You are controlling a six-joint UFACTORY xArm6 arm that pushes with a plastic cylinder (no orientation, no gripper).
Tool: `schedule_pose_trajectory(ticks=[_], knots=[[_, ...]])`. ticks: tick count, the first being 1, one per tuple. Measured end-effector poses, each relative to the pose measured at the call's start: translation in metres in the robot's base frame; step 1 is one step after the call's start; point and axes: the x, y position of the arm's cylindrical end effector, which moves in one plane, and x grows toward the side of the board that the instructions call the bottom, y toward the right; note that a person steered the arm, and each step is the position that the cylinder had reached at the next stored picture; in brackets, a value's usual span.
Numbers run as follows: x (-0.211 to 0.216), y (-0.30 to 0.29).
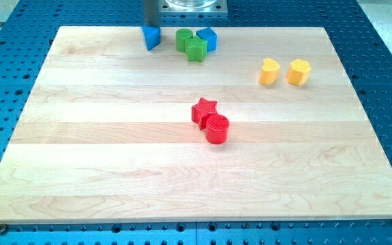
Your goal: Push the green blocks below the blue cube
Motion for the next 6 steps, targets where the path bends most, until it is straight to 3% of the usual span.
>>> schedule_pose_trajectory(ticks=[1,2,4,6], knots=[[-0.02,0.026],[-0.002,0.071],[0.084,0.093],[0.069,0.144]])
